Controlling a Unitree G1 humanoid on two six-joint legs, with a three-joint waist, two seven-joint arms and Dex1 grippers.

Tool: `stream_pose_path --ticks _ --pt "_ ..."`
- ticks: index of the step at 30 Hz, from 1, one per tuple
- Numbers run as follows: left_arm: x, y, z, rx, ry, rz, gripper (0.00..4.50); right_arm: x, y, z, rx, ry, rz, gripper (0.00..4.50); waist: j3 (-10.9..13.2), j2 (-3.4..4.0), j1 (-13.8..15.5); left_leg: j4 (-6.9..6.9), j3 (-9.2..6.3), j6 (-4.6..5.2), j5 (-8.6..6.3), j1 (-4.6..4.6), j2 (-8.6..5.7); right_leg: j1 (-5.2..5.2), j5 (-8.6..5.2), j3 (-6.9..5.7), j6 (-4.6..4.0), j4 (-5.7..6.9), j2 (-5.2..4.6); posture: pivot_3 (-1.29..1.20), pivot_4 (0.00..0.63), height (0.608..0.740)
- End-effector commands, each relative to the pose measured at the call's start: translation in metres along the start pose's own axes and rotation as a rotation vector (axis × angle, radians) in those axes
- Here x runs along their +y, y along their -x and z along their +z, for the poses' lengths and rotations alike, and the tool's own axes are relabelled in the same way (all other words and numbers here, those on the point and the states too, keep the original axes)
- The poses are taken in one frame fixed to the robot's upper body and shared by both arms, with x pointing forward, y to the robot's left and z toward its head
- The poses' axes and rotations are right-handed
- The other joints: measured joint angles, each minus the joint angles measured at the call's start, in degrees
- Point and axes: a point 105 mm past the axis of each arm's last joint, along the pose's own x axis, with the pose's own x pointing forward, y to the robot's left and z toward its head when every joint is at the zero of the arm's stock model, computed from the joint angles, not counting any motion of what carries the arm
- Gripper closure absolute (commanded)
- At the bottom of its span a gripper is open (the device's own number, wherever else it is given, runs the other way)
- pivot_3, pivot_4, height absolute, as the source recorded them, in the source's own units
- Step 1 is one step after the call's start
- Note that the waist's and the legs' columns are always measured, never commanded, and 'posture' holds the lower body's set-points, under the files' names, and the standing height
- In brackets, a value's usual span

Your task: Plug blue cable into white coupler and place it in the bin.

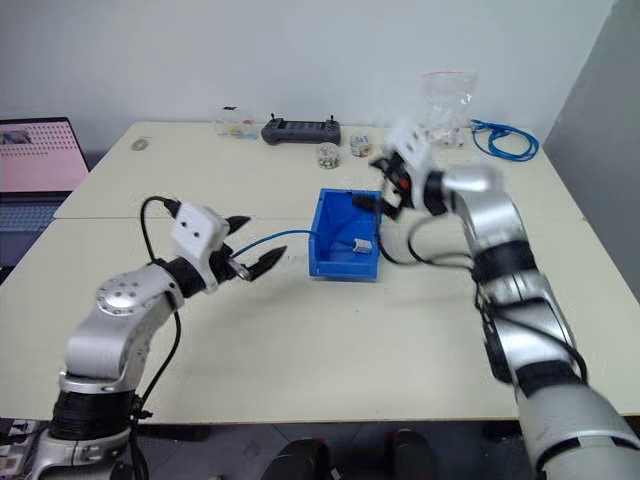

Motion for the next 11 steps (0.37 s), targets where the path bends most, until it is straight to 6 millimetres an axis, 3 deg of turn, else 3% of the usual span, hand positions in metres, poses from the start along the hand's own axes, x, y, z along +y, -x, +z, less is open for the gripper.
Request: stream_pose_path --ticks 1,5,11 --pt "0.02 0.012 0.007 -0.01 -0.012 0.059 0.0 0.04 0.038 0.012 -0.027 -0.02 0.065 0.03 0.06 0.05 0.08 0.01 -0.03 0.0 0.0 -0.06 0.0 -0.02 -0.01 -0.02 0.01 -0.04 0.0 0.0 0.15 0.74" --pt "0.025 0.018 0.001 0.039 0.017 -0.001 0.0 0.044 0.06 0.002 -0.001 -0.112 -0.013 0.03 0.15 0.01 -0.71 0.01 0.19 0.0 0.0 0.12 0.0 -0.08 -0.01 0.09 0.03 0.07 0.01 0.0 0.15 0.74" --pt "0.019 0.023 -0.005 0.107 0.058 -0.124 0.0 0.045 0.067 -0.002 0.022 -0.148 -0.063 0.03 0.19 -0.08 -0.56 -0.01 0.14 0.0 0.0 0.32 0.11 0.12 -0.2 0.08 0.29 0.07 0.18 0.0 0.15 0.74"
